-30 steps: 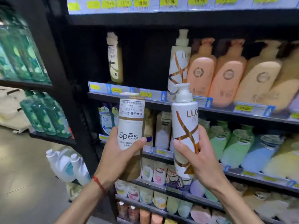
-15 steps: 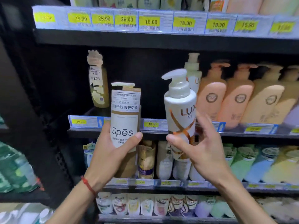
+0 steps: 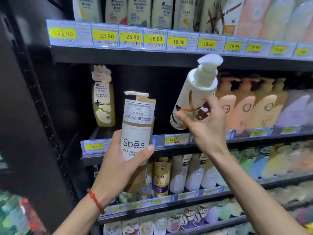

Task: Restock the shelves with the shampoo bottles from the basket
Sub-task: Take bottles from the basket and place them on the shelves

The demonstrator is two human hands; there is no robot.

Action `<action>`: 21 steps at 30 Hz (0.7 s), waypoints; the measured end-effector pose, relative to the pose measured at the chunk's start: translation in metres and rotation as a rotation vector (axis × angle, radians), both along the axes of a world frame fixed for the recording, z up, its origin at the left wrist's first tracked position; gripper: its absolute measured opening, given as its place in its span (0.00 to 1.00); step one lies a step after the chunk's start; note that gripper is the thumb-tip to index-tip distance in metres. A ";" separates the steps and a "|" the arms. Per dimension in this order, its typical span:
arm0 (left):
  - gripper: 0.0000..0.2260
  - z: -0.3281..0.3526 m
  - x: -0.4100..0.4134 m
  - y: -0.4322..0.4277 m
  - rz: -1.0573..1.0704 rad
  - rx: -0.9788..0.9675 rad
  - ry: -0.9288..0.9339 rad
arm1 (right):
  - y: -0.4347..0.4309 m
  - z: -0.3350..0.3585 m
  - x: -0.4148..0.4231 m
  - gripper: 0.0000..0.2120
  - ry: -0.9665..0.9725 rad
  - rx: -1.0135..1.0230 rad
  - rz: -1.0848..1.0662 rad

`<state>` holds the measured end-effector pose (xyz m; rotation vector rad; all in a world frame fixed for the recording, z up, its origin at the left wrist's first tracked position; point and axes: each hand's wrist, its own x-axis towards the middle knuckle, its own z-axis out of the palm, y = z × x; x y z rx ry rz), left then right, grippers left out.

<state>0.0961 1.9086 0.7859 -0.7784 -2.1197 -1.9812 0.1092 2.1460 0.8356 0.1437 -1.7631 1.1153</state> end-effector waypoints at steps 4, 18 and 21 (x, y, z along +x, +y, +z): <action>0.28 -0.001 -0.004 0.000 -0.012 0.001 0.009 | 0.005 -0.013 -0.011 0.28 -0.062 0.011 -0.024; 0.28 -0.006 -0.012 0.002 -0.044 -0.001 -0.008 | -0.020 -0.038 -0.016 0.36 -0.075 0.047 -0.354; 0.27 -0.009 -0.011 0.000 -0.047 -0.016 -0.016 | -0.022 -0.039 -0.015 0.37 -0.078 0.027 -0.380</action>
